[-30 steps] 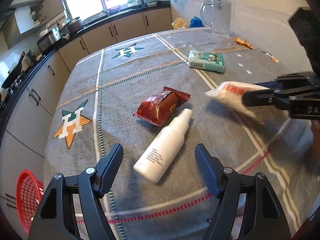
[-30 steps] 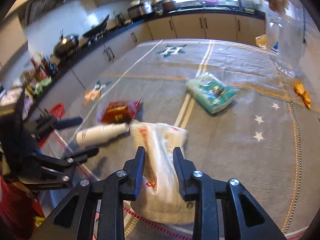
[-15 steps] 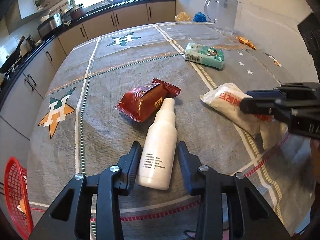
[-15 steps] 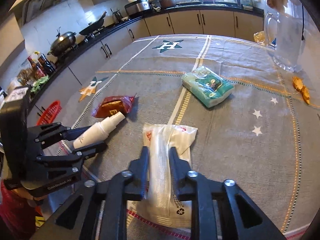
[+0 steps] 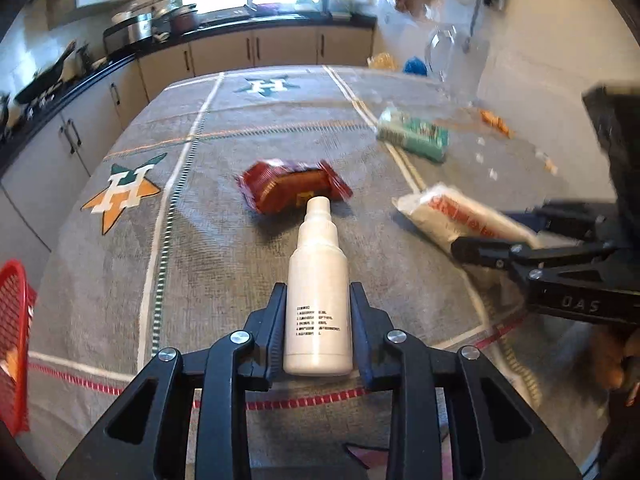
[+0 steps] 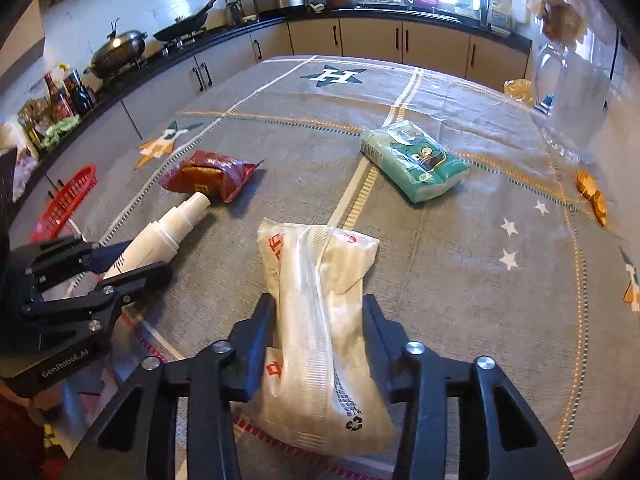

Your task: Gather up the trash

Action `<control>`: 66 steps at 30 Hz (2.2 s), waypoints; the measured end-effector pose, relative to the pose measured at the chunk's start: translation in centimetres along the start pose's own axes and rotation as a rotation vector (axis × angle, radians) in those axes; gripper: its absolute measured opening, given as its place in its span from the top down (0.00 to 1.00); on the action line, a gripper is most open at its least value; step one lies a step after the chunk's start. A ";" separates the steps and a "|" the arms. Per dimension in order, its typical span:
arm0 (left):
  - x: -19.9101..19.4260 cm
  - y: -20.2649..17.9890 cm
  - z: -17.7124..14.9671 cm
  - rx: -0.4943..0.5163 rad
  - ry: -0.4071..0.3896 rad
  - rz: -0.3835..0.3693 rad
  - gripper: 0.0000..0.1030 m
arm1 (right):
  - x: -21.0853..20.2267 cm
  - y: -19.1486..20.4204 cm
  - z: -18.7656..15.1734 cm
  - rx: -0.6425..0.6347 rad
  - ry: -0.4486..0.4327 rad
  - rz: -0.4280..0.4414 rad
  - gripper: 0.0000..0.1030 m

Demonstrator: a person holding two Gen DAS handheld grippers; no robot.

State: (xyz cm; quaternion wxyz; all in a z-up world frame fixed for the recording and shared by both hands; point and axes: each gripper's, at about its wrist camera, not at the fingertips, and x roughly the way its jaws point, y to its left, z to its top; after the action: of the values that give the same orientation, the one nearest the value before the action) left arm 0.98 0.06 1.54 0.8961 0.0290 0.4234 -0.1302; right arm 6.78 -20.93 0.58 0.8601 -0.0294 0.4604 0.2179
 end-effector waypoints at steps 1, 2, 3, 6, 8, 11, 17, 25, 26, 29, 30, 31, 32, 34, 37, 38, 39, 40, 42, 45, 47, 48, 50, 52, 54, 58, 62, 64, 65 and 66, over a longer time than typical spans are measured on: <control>-0.2 0.1 -0.1 -0.005 -0.005 0.001 0.72 | -0.3 0.0 0.0 0.001 -0.014 0.006 0.58; -0.5 0.1 -0.2 -0.010 -0.016 0.008 0.72 | -0.6 0.2 0.0 -0.001 -0.030 0.007 0.58; -0.8 0.2 -0.3 -0.015 -0.029 0.016 0.72 | -0.9 0.2 0.1 0.001 -0.049 0.011 0.58; -1.4 0.3 -0.4 -0.030 -0.056 0.036 0.72 | -2.0 0.0 0.4 0.021 -0.103 0.036 0.59; -1.9 0.5 -0.5 -0.047 -0.075 0.051 0.72 | -2.8 -0.1 0.4 0.028 -0.143 0.049 0.59; -2.1 0.6 -0.6 -0.062 -0.084 0.061 0.72 | -3.4 -0.1 0.5 0.037 -0.175 0.059 0.59; -2.2 0.5 -0.6 -0.067 -0.089 0.084 0.72 | -3.8 0.7 0.3 0.030 -0.188 0.086 0.59; -2.9 0.7 -1.0 -0.072 -0.097 0.121 0.72 | -4.0 2.0 0.3 -0.002 -0.191 0.070 0.59; -3.2 0.8 -1.0 -0.069 -0.099 0.125 0.72 | -4.1 2.0 0.3 0.003 -0.191 0.069 0.59; -4.2 1.0 -1.4 -0.066 -0.116 0.147 0.72 | -4.7 2.7 0.1 0.017 -0.187 0.083 0.59; -4.6 1.1 -1.6 -0.064 -0.123 0.165 0.72 | -4.9 2.9 0.0 0.023 -0.186 0.087 0.59; -4.9 1.3 -1.7 -0.066 -0.129 0.174 0.72 | -5.2 3.3 -0.2 0.032 -0.185 0.096 0.59; -5.2 1.5 -1.8 -0.069 -0.133 0.181 0.72 | -5.4 3.5 -0.4 0.038 -0.184 0.102 0.59; -5.6 1.9 -2.0 -0.077 -0.141 0.193 0.72 | -5.8 4.3 -0.9 0.046 -0.186 0.100 0.59; -6.4 2.5 -2.4 -0.089 -0.152 0.208 0.72 | -6.4 5.6 -1.5 0.051 -0.194 0.095 0.59; -6.7 2.8 -2.5 -0.094 -0.156 0.215 0.72 | -6.5 6.0 -1.7 0.052 -0.192 0.102 0.59; -7.0 3.0 -2.6 -0.098 -0.161 0.219 0.72 | -6.6 6.4 -1.8 0.053 -0.191 0.107 0.59; -7.2 3.2 -2.7 -0.100 -0.165 0.222 0.72 | -6.7 6.7 -1.9 0.052 -0.190 0.108 0.59; -7.5 3.5 -2.9 -0.103 -0.171 0.227 0.72 | -6.7 7.3 -2.0 0.051 -0.187 0.114 0.59; -8.1 4.1 -3.2 -0.112 -0.180 0.231 0.72 | -6.8 8.3 -1.9 0.050 -0.181 0.122 0.59; -8.5 4.6 -3.5 -0.118 -0.187 0.232 0.72 | -6.9 8.9 -1.9 0.043 -0.183 0.127 0.59; -8.7 4.8 -3.6 -0.121 -0.189 0.233 0.72 | -6.9 9.3 -1.8 0.040 -0.185 0.125 0.59; -9.0 5.3 -3.8 -0.129 -0.195 0.235 0.72 | -7.0 9.9 -1.6 0.032 -0.185 0.130 0.59; -9.2 5.7 -3.9 -0.137 -0.197 0.237 0.72 | -6.9 10.4 -1.5 0.028 -0.185 0.127 0.59; -9.4 6.2 -4.2 -0.144 -0.197 0.238 0.72 | -6.8 10.9 -1.3 0.024 -0.180 0.130 0.59; -9.7 7.1 -4.4 -0.160 -0.201 0.240 0.72 | -6.7 11.7 -1.1 0.016 -0.174 0.128 0.59; -10.1 7.7 -4.7 -0.172 -0.209 0.242 0.72 | -6.5 12.4 -0.7 0.006 -0.171 0.132 0.59; -10.3 8.0 -4.8 -0.174 -0.213 0.243 0.72 | -6.5 12.8 -0.5 0.003 -0.170 0.135 0.58; -10.4 8.1 -4.8 -0.176 -0.214 0.245 0.72 | -6.5 13.0 -0.5 0.002 -0.169 0.136 0.59; -10.5 8.3 -4.8 -0.180 -0.216 0.247 0.72 | -6.5 13.2 -0.3 -0.001 -0.168 0.139 0.59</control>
State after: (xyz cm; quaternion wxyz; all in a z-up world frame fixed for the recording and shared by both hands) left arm -6.85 11.02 5.98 0.9444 -0.0136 0.3280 0.0168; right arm -1.91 -11.30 7.56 0.8784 0.0203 0.3876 0.2788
